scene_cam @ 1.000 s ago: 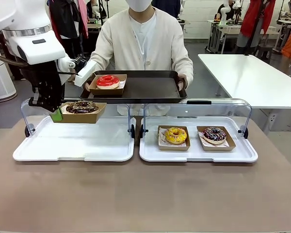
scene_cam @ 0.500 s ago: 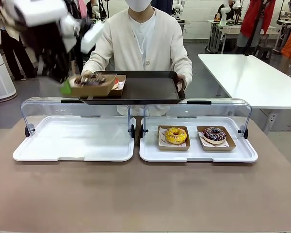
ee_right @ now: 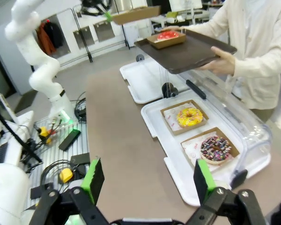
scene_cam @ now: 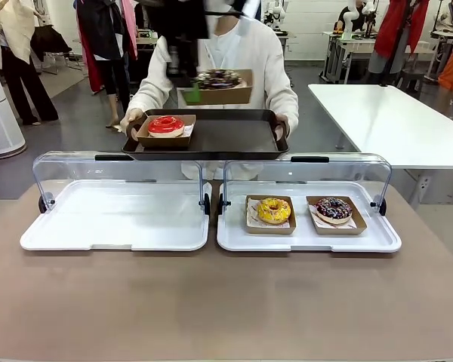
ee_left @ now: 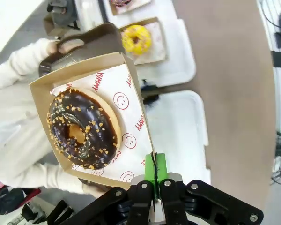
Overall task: Provide the desired donut to the person.
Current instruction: Place the picked Paper togo box onto the Handle tray extended by the person.
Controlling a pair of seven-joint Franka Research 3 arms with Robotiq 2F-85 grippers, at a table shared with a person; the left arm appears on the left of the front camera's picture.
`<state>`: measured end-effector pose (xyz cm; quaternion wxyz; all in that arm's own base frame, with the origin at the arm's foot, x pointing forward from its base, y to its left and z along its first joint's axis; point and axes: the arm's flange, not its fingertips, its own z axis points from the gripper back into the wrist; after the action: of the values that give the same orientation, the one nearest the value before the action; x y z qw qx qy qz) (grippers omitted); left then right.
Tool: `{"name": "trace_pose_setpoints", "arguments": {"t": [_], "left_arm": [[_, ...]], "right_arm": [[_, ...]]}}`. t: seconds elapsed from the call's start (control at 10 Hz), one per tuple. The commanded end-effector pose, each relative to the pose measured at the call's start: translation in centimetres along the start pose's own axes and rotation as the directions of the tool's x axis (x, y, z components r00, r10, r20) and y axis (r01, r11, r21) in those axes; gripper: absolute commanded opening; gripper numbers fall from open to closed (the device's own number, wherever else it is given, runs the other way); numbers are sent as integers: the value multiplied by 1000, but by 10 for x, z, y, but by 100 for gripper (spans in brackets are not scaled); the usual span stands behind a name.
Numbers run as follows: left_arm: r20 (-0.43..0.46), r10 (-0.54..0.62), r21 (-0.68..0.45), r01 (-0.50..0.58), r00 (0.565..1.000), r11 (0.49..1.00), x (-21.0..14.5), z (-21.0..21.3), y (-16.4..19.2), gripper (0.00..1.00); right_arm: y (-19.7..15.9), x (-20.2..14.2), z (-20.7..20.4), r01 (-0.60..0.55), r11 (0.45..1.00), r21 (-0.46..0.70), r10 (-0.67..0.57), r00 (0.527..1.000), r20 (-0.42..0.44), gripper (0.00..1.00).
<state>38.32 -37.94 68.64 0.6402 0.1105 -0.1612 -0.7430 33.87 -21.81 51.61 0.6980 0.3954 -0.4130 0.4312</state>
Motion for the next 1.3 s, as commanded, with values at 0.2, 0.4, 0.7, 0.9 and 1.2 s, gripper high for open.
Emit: {"name": "trace_pose_setpoints", "arguments": {"t": [0.2,0.4,0.7,0.9,1.2], "left_arm": [[29,8,-46,-6,1000,999,25,-61,86,1],[2,-19,-82,19,1000,996,26,-96,105,1],[26,-34,-156,38,999,987,11,-141,110,1],[6,-35,-163,36,999,986,5,-158,110,1],[-36,-34,-156,28,999,987,8,-173,115,1]], "right_arm": [[0,0,1,-2,1000,1,2,1000,12,100],[0,0,1,-2,1000,1,2,1000,12,100],[0,0,1,-2,1000,1,2,1000,12,100],[0,0,1,-2,1000,1,2,1000,12,100],[0,0,1,-2,1000,1,2,1000,12,100]]}}
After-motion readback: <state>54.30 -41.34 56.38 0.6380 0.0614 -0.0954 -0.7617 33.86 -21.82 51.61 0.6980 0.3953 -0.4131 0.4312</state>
